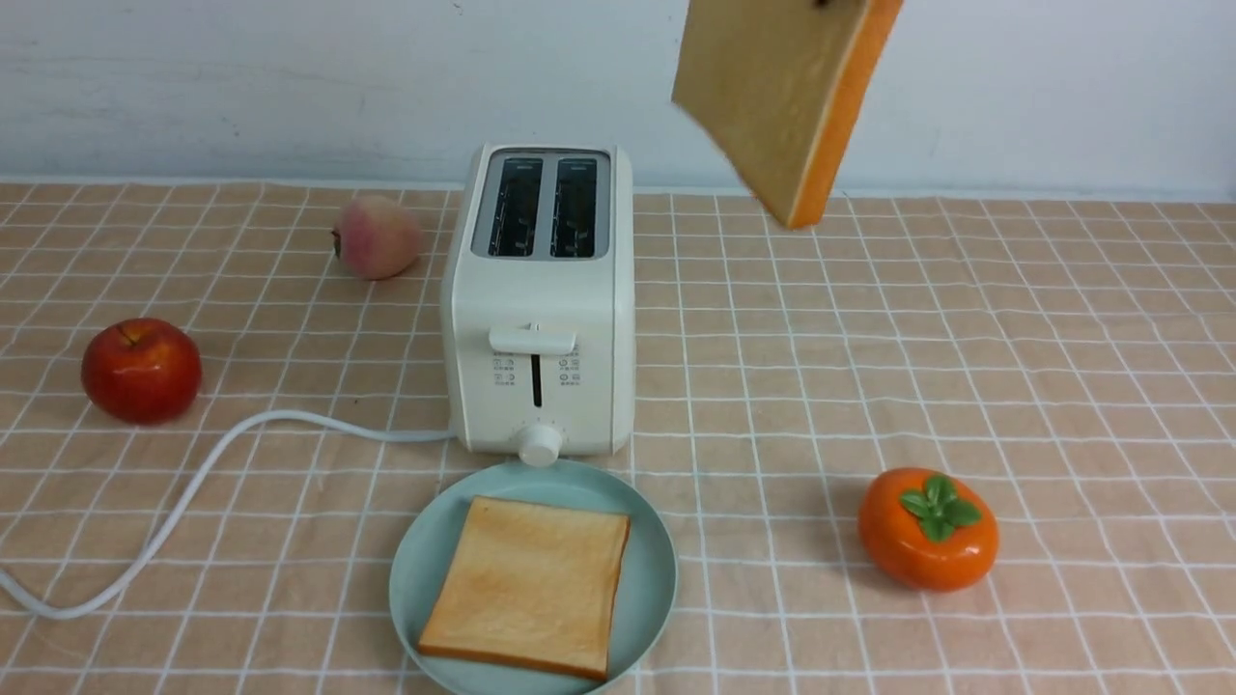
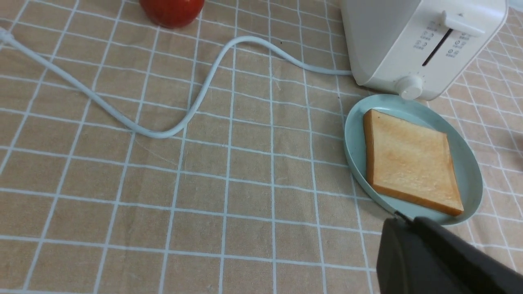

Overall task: Take toasted bread from bread machine on light coffee tablecloth place on plate.
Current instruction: 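Place the held slice of bread on top of the slice on the plate with the right gripper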

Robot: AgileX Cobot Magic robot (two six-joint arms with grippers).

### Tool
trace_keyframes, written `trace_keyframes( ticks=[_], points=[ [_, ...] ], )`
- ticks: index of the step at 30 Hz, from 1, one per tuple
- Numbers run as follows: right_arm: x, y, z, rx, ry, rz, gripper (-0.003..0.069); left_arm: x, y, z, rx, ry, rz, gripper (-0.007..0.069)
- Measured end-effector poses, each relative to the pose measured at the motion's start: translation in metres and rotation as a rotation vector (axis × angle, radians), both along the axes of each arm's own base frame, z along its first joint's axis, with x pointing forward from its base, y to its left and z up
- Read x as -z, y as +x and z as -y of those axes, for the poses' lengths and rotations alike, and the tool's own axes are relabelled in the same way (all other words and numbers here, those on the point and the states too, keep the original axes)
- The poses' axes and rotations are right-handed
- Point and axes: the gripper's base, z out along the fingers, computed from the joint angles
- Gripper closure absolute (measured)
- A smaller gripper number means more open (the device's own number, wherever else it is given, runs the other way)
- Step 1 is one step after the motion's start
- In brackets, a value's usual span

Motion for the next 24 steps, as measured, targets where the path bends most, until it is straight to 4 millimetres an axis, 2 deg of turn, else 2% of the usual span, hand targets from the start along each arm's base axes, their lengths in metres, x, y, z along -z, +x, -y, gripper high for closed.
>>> trace_keyframes(
  ticks=[1, 5, 7, 8, 13, 15, 17, 20, 24],
  points=[
    [0.018, -0.001, -0.007, -0.063, 0.011, -0.085, 0.0568, 0.000, 0.000, 0.000, -0.003, 0.005, 0.006, 0.0638],
    [0.061, -0.002, -0.023, -0.211, 0.027, -0.241, 0.0568, 0.000, 0.000, -0.001, -0.004, 0.007, 0.007, 0.0638],
    [0.104, 0.000, -0.038, -0.333, 0.067, -0.385, 0.0568, -0.001, 0.000, -0.001, -0.005, 0.009, 0.009, 0.0638],
    [0.119, 0.001, -0.043, -0.378, 0.093, -0.427, 0.0568, -0.001, 0.001, -0.001, -0.005, 0.008, 0.011, 0.0638],
    [0.187, 0.018, -0.061, -0.417, 0.152, -0.558, 0.0568, -0.001, 0.001, -0.001, -0.005, 0.007, 0.013, 0.0638],
    [0.200, 0.024, -0.065, -0.404, 0.167, -0.579, 0.0568, -0.001, 0.001, -0.001, -0.005, 0.007, 0.014, 0.0638],
    [0.225, 0.038, -0.074, -0.365, 0.193, -0.612, 0.0568, -0.001, 0.001, -0.001, -0.005, 0.007, 0.014, 0.0638],
    [0.254, 0.056, -0.078, -0.290, 0.221, -0.633, 0.0568, -0.001, 0.001, -0.001, -0.005, 0.008, 0.013, 0.0638],
    [0.268, 0.074, -0.072, -0.214, 0.247, -0.611, 0.0568, 0.000, 0.000, -0.001, -0.006, 0.010, 0.005, 0.0638]
  ],
)
